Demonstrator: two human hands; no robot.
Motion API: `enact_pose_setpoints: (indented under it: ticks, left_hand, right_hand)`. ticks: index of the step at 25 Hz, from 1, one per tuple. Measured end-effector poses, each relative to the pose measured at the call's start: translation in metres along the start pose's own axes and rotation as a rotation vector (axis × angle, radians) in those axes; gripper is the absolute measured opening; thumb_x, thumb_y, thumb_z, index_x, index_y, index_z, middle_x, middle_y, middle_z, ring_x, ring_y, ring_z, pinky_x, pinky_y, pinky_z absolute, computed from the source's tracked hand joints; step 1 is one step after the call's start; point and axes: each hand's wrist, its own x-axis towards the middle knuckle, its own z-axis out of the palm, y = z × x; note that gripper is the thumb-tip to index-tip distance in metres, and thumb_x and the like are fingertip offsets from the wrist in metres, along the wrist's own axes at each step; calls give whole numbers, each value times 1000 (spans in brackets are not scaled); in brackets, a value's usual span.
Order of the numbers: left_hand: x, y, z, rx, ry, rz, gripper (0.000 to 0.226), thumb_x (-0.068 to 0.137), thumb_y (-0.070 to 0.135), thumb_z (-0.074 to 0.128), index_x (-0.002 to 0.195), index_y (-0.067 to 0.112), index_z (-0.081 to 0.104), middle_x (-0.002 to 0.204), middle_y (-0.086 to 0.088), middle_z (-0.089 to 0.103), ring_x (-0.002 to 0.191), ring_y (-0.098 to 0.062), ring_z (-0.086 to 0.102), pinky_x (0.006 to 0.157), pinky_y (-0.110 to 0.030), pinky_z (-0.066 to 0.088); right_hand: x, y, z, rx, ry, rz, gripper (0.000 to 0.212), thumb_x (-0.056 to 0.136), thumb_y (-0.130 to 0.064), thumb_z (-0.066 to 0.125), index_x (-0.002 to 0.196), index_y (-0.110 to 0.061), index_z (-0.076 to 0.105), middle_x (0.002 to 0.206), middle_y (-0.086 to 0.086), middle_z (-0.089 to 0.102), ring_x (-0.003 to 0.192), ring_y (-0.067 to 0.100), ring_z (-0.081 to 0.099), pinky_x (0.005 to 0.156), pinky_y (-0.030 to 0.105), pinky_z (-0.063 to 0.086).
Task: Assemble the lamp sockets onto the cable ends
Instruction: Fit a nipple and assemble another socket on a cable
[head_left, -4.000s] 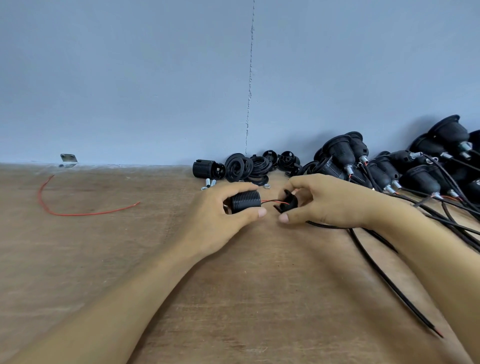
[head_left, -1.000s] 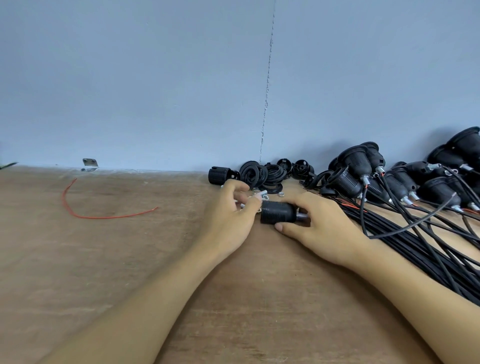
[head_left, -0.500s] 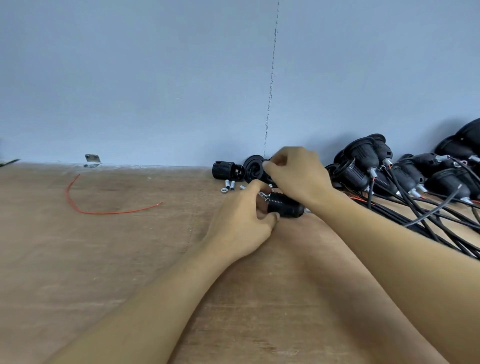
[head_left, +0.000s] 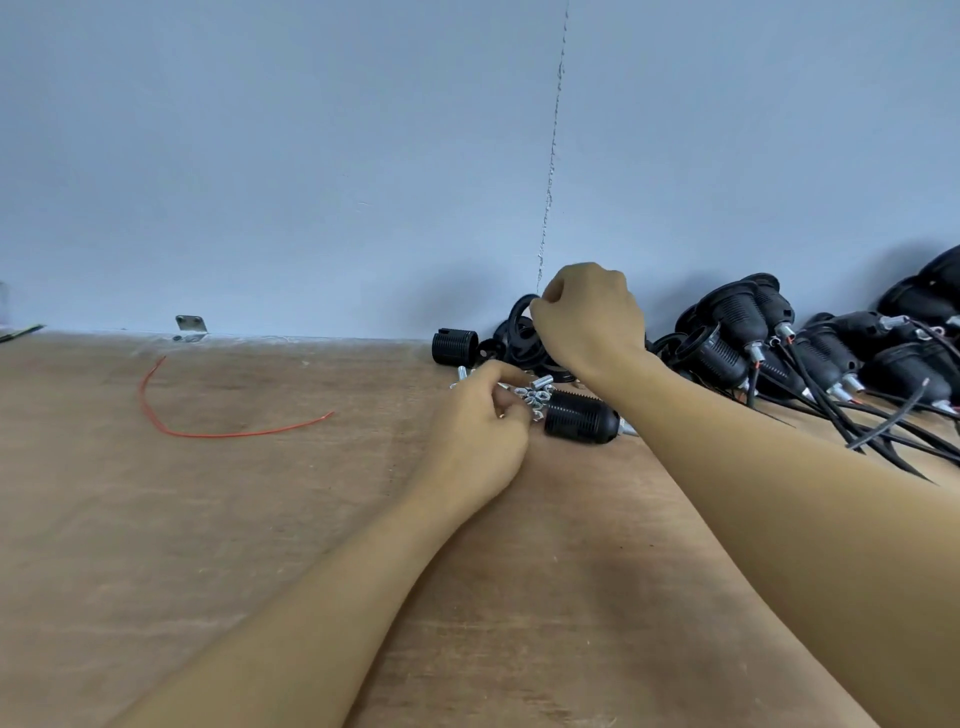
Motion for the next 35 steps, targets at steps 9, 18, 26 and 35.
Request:
enact_pose_setpoints:
  ticks: [9,18,26,35]
  left_hand:
    - [-4,9,-8,-349,29,-58,52,84,70,60,95,21,75,77,-8,75,70,-29,74,63,-37,58]
    - [-12,9,-4,-362,-139,16,19,86,33,81,103,30,73,86,6,79,74,-7,74,65,-22,59]
    - [-6,7,-5,-453,-53,-19,38,77,30,67,110,13,74,93,-12,77,76,-32,74,71,-37,61]
    - [-7,6,-10,-509,-124,-63,27,84,24,74,108,14,74,100,-12,78,80,-29,75,67,-31,61]
  right_hand:
    - [-81,10,-20,352,8,-221,7,82,-37,62,83,-31,60,68,-18,65,66,6,62,65,37,55]
    - [-90,71,-52,231,-292,-589,15,88,-29,75,80,-20,65,86,-10,63,92,10,53,83,17,39]
    - [-91,84,-40,-16,-222,-318,42,85,-44,72,123,-28,60,120,-6,58,115,17,51,100,38,42]
    - [-95,91,-48,334,-176,-336,39,82,-30,80,119,-31,69,103,-17,69,94,2,62,83,13,47]
